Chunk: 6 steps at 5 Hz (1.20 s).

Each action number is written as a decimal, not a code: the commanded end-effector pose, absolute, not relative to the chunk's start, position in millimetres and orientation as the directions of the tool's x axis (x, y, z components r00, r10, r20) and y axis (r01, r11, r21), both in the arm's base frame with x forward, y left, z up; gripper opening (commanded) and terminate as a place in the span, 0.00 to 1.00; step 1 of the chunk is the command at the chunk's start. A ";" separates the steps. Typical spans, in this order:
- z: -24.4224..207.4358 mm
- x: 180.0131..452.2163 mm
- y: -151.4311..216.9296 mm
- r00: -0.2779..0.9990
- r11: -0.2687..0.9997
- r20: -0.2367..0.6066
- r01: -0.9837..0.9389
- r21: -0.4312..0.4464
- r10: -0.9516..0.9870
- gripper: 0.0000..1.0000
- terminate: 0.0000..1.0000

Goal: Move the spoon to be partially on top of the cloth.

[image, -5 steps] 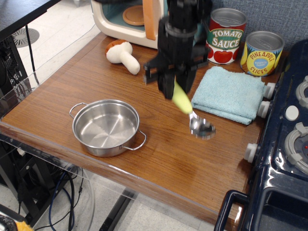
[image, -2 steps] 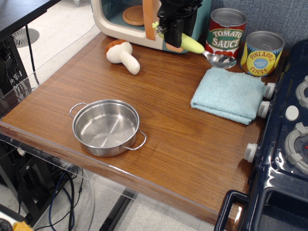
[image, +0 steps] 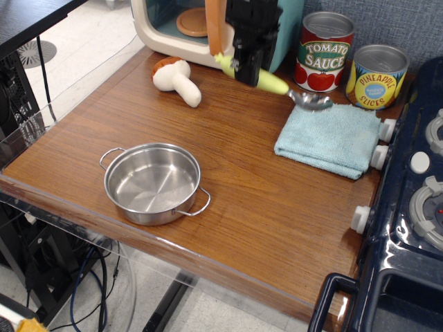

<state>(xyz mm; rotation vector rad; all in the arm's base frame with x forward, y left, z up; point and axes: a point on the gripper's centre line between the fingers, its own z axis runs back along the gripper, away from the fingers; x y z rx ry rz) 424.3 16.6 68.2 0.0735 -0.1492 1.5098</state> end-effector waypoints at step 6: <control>61.4 443.2 1.1 0.087 0.114 0.219 -0.987 -0.112 0.972 1.00 0.00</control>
